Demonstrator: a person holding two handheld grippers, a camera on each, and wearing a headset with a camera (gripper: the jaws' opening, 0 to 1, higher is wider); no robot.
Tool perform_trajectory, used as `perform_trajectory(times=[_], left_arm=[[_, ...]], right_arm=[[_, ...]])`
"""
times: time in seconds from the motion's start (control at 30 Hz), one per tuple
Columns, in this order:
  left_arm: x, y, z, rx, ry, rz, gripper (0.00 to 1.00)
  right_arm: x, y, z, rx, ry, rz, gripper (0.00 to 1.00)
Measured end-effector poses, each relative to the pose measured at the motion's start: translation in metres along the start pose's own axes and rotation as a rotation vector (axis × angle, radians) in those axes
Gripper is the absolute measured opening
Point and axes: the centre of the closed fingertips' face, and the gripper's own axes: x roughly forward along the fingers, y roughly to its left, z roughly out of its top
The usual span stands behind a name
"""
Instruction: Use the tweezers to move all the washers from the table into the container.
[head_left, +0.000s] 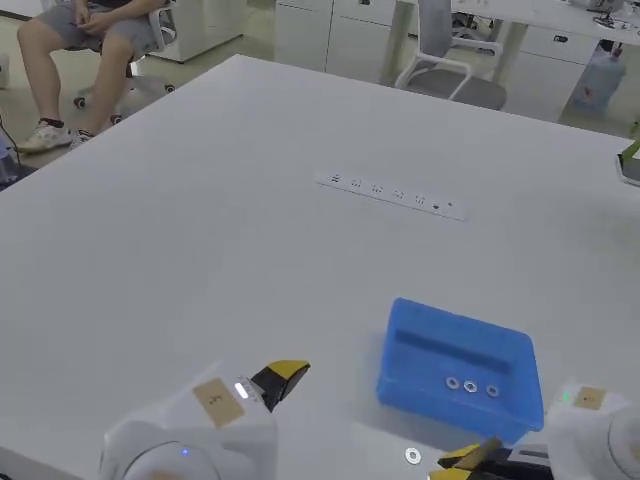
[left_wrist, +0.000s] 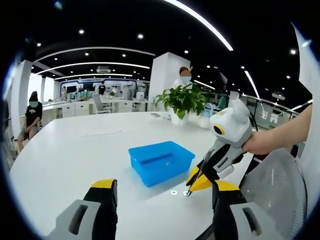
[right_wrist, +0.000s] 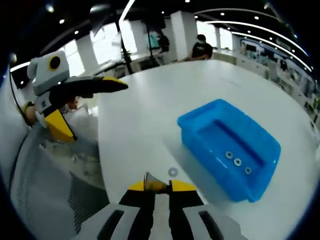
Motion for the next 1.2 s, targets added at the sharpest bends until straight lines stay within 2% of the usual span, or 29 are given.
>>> perform_trajectory(times=[0.1, 0.17, 0.23, 0.3, 0.37, 0.5, 0.6, 0.67, 0.73, 0.77, 0.87, 0.9, 1.0, 1.07, 1.13, 1.2], left_arm=[[0.000, 0.000, -0.001, 0.003, 0.007, 0.000, 0.78], [0.000, -0.001, -0.001, 0.005, 0.009, 0.000, 0.78], [0.000, 0.000, -0.001, 0.007, 0.011, 0.001, 0.78], [0.000, 0.000, -0.002, 0.007, 0.016, 0.001, 0.78], [0.000, 0.000, -0.002, 0.008, 0.016, 0.003, 0.77], [0.001, 0.000, -0.003, 0.006, 0.019, 0.001, 0.77], [0.001, -0.001, -0.003, 0.012, 0.025, 0.000, 0.77], [0.001, -0.002, -0.003, 0.014, 0.027, 0.000, 0.77], [0.001, -0.001, -0.003, 0.012, 0.027, 0.001, 0.77], [0.001, -0.001, -0.003, 0.011, 0.027, 0.002, 0.77], [0.001, 0.000, -0.004, 0.013, 0.031, 0.005, 0.77], [0.001, 0.000, -0.004, 0.014, 0.032, 0.005, 0.77], [0.001, 0.000, -0.006, 0.015, 0.040, 0.005, 0.76], [0.001, 0.000, -0.006, 0.016, 0.042, 0.005, 0.76], [0.001, 0.000, -0.006, 0.015, 0.039, 0.004, 0.76], [0.001, -0.001, -0.007, 0.012, 0.045, 0.002, 0.75]], right_arm=[[0.001, 0.000, -0.004, -0.004, 0.009, -0.002, 0.06], [0.002, 0.000, -0.011, -0.032, 0.043, -0.007, 0.05], [0.003, 0.000, -0.017, -0.109, 0.084, -0.021, 0.04], [0.003, 0.003, -0.015, -0.179, 0.091, -0.030, 0.03], [0.001, 0.007, -0.015, -0.250, 0.130, -0.025, 0.03], [-0.003, 0.003, -0.013, -0.398, 0.199, -0.037, 0.04], [-0.006, 0.004, -0.010, -0.497, 0.242, -0.009, 0.04], [-0.010, 0.004, -0.014, -0.598, 0.318, 0.020, 0.04], [-0.014, 0.005, -0.021, -0.710, 0.419, 0.050, 0.04], [-0.016, 0.004, -0.027, -0.768, 0.487, 0.066, 0.04], [-0.019, 0.002, -0.039, -0.877, 0.627, 0.085, 0.04], [-0.019, 0.002, -0.041, -0.886, 0.645, 0.092, 0.04], [-0.014, 0.008, -0.034, -0.856, 0.614, 0.092, 0.04], [-0.007, 0.016, -0.030, -0.802, 0.559, 0.114, 0.03], [-0.003, 0.017, -0.028, -0.761, 0.522, 0.106, 0.03], [-0.001, 0.017, -0.025, -0.673, 0.461, 0.087, 0.03]])
